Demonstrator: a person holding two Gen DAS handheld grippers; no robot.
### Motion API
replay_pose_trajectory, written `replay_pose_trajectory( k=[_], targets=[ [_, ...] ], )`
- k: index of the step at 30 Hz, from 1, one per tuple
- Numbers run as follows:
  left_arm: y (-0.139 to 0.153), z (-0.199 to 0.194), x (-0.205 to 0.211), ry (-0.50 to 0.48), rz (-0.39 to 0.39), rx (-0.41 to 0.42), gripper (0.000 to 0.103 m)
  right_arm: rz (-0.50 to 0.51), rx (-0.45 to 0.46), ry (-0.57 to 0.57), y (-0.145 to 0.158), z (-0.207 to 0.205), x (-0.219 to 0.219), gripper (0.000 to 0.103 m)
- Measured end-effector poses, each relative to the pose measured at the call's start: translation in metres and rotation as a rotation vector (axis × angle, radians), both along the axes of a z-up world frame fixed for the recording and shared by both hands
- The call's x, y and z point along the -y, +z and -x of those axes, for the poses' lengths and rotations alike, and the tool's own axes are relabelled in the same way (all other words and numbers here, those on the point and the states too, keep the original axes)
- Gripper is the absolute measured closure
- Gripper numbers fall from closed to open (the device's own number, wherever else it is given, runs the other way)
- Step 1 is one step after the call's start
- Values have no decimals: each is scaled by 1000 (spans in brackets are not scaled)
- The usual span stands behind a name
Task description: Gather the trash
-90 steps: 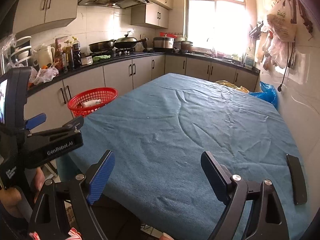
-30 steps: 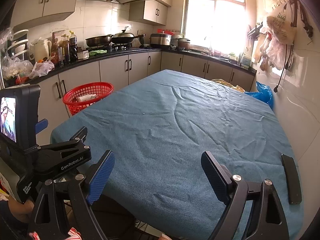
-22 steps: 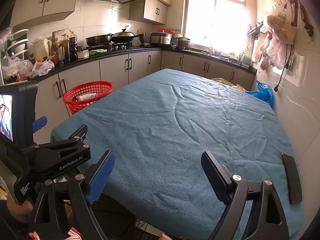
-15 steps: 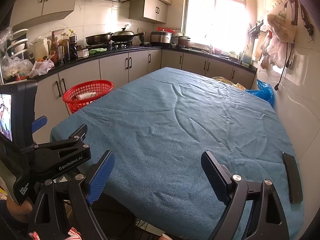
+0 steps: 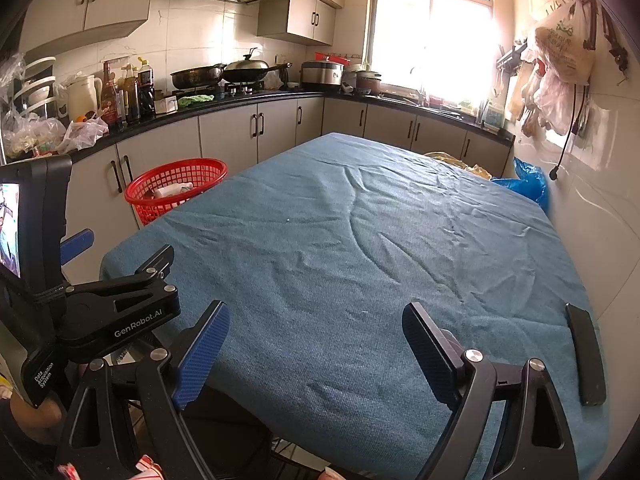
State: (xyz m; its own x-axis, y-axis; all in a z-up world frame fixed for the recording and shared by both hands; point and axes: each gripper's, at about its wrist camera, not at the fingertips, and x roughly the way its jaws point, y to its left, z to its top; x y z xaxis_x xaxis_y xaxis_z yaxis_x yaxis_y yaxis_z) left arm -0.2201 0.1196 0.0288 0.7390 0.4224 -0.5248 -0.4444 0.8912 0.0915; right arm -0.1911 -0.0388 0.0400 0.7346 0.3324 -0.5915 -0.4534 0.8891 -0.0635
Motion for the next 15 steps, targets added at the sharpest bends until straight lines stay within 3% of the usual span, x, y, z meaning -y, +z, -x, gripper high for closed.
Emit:
replay_pose_trajectory(
  k=[15],
  targets=[
    [0, 0, 0, -2, -1, -3, 2, 0, -11, 0, -4, -1, 1, 12]
  ],
)
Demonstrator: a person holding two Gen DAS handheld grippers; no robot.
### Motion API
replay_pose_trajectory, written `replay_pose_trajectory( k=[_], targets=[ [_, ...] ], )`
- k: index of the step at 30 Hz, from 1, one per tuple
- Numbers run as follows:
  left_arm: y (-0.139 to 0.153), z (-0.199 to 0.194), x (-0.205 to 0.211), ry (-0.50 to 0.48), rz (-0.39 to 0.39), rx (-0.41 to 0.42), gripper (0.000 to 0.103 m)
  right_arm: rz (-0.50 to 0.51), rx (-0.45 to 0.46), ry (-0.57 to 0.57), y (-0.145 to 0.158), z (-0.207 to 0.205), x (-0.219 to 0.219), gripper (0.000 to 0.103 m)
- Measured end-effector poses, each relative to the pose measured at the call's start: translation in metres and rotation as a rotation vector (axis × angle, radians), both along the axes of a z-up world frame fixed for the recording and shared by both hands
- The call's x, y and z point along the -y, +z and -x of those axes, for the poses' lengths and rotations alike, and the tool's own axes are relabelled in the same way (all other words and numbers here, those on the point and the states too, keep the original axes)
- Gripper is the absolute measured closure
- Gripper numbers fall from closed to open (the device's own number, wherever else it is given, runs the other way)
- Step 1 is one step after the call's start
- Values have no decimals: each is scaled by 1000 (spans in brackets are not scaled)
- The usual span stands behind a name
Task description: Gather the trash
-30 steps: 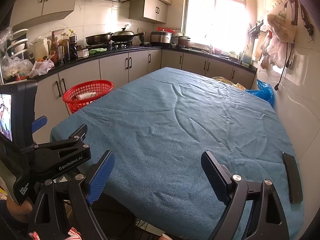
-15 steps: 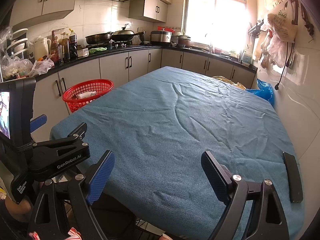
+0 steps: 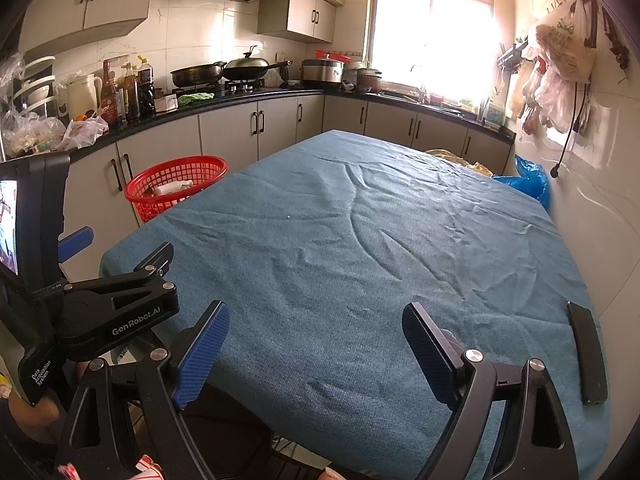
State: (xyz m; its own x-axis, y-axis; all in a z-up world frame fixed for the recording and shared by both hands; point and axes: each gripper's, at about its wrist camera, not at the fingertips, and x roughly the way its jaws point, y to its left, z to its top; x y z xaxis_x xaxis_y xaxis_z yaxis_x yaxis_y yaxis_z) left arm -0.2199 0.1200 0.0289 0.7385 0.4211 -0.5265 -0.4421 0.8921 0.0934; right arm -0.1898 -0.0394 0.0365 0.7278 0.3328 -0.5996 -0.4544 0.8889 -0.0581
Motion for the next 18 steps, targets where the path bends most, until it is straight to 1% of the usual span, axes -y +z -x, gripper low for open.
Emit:
replay_pose_trajectory(
  k=[4, 10, 13, 15, 18],
  targets=[
    [0, 0, 1, -2, -3, -2, 2, -9, -13, -3, -1, -3, 3, 12],
    [3, -8, 5, -24, -7, -6, 2, -51, -67, -57, -7, -21, 18, 12],
    [8, -13, 9, -32, -25, 1, 2, -66, -59, -91, -4, -30, 29, 12],
    [13, -21, 15, -62, -27, -5, 2, -84, -57, -139, 0, -41, 45, 12],
    [19, -41, 28, -142, -7, -26, 2, -113, -76, -229, 0, -65, 73, 11]
  ],
)
